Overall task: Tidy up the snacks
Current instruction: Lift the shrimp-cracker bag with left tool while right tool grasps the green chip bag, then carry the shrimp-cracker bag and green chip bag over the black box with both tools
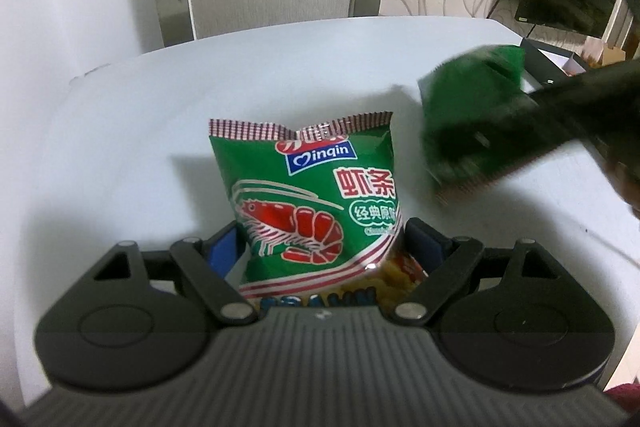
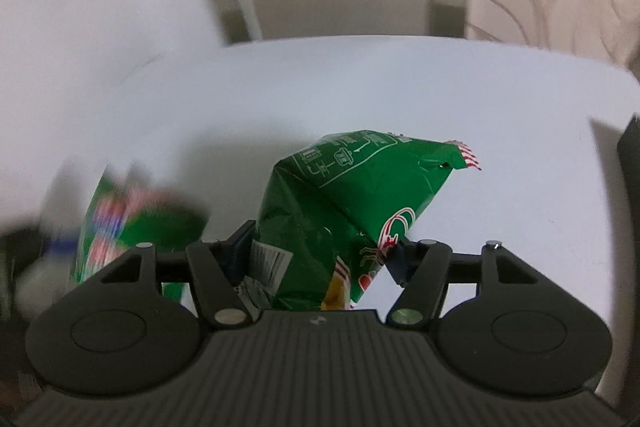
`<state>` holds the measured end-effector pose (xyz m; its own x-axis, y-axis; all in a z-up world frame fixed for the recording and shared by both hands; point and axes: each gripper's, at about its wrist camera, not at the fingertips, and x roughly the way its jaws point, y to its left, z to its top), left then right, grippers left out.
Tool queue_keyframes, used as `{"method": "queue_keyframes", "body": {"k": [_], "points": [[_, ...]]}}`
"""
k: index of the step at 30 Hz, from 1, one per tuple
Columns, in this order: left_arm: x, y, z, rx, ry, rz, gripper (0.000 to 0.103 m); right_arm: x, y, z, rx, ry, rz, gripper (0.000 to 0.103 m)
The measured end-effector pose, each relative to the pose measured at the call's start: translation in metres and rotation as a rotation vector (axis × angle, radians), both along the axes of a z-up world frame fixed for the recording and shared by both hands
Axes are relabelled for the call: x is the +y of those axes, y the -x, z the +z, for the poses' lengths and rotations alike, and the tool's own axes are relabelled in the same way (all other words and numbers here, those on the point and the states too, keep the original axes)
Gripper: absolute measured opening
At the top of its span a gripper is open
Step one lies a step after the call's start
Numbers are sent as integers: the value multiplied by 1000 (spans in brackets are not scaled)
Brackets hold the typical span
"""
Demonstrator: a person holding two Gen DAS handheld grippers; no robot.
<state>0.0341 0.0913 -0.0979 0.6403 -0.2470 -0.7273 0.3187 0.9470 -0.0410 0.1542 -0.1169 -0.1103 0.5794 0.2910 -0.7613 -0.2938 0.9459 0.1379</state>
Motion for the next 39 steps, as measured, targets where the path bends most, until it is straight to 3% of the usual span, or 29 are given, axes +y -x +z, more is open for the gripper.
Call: {"method": "queue_keyframes", "body": {"k": [2, 5, 8, 12, 17, 21, 22, 24, 25, 27, 32, 39], "points": [[-1, 2, 0, -1, -3, -6, 89, -5, 21, 3, -5, 24, 87, 70], [0, 4, -1, 1, -2, -11, 89, -15, 41, 8, -23, 76, 75, 79], [0, 2, -1, 5, 2, -16, 90, -28, 57, 17, -16, 7, -66, 94], [1, 2, -1, 11, 13, -18, 90, -47, 71, 23, 53, -226, -333, 97], [2, 4, -3, 16, 20, -11, 90, -42, 77, 16, 109, -130, -532, 97], [0, 3, -3, 22, 14, -4, 90, -38, 71, -6, 198, -156, -617, 97], [-1, 4, -3, 21, 9, -4, 90, -34, 68, -12, 188, -149, -607, 98], [-2, 4, -4, 18, 3, -5, 90, -28, 67, -15, 111, -105, -535, 90], [-3, 4, -4, 16, -2, -4, 90, -28, 69, -14, 82, -117, -485, 71], [-5, 6, -4, 10, -10, 1, 90, -31, 69, -11, 91, -156, -443, 60], [-15, 8, -4, -2, -36, 10, 89, -32, 85, 2, 43, -133, -311, 57], [-21, 7, -2, -23, -27, 42, 74, -41, 107, 27, -8, -143, -203, 57]]}}
